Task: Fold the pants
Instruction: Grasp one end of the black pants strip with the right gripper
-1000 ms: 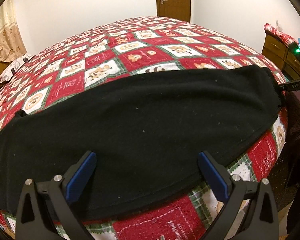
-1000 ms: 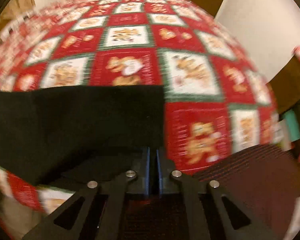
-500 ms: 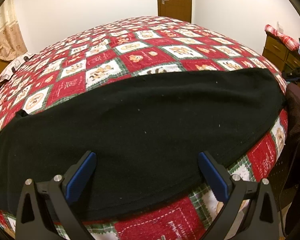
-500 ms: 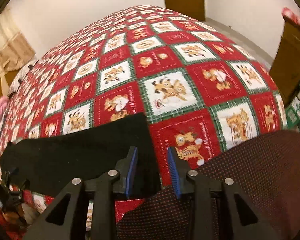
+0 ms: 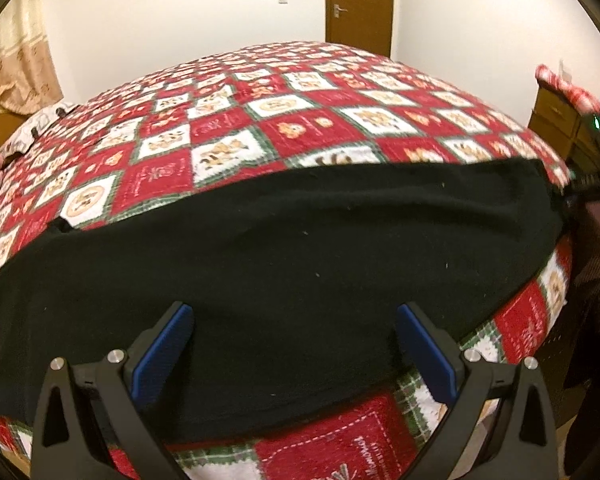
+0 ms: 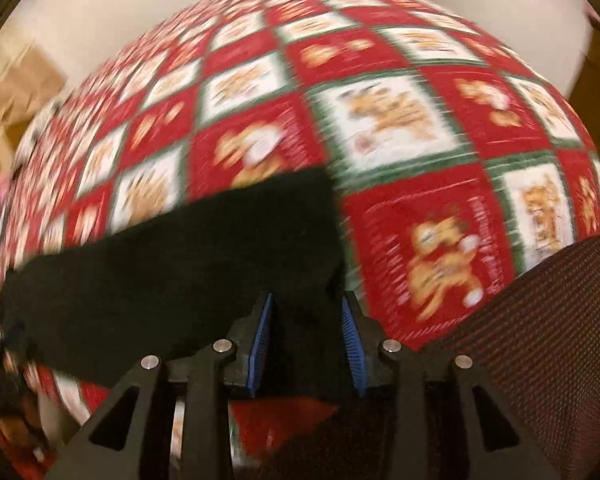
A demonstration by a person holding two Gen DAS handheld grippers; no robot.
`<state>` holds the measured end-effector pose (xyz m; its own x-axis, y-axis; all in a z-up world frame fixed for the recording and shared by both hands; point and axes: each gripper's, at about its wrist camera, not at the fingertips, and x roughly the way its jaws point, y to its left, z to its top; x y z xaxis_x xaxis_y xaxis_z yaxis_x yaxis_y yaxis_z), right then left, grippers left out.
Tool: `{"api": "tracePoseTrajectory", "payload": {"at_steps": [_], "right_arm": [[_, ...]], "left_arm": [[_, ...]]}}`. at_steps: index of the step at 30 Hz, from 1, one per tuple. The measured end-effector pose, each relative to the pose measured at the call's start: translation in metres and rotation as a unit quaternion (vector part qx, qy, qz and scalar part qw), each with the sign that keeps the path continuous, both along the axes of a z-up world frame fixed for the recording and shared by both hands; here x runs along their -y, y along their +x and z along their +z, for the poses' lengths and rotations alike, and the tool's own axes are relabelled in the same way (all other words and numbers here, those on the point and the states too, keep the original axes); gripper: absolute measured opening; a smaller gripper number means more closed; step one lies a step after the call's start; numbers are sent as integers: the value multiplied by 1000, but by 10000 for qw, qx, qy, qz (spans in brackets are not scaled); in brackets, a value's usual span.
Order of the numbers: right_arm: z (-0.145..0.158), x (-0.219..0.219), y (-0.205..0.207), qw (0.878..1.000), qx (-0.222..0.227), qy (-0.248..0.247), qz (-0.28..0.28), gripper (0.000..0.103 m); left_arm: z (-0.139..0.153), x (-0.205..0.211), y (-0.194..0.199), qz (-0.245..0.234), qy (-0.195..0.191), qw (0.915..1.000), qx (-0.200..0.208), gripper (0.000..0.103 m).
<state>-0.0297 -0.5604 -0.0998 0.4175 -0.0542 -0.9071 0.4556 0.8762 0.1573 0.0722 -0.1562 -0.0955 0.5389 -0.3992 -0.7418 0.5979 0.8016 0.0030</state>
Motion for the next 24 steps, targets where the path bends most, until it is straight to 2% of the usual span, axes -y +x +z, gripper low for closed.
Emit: {"api": "tracePoseTrajectory", "payload": {"at_steps": [3, 6, 8, 10, 14, 18, 20, 21, 24], "right_arm": [[-1, -19, 4, 9985, -182, -496, 109, 33], [6, -18, 3, 9992, -90, -376, -106, 15], [25, -23, -1, 9994, 179, -209, -218, 13], [45, -36, -1, 9988, 476, -84, -67, 13], [87, -116, 20, 9926, 820, -220, 869, 13], [92, -201, 51, 9788, 1001, -184, 1774, 13], [84, -238, 67, 9673, 1125, 75, 2271, 17], [76, -258, 77, 9592, 1172, 434, 2536, 19], [71, -280, 85, 9471, 1454, 1038, 2666, 20]], "left_arm": [[3, -5, 3, 46, -115, 9999, -48, 103], [7, -13, 5, 109, -206, 9997, -27, 103], [10, -22, 8, 171, -261, 9995, 12, 103], [14, -35, 11, 301, -333, 9990, 77, 103], [18, -58, 24, 643, -594, 9962, -1, 103], [18, -74, 32, 875, -733, 9935, -53, 103], [17, -80, 33, 960, -722, 9927, -52, 103], [16, -85, 34, 992, -717, 9925, -66, 103], [15, -96, 35, 1060, -680, 9920, -32, 103]]}}
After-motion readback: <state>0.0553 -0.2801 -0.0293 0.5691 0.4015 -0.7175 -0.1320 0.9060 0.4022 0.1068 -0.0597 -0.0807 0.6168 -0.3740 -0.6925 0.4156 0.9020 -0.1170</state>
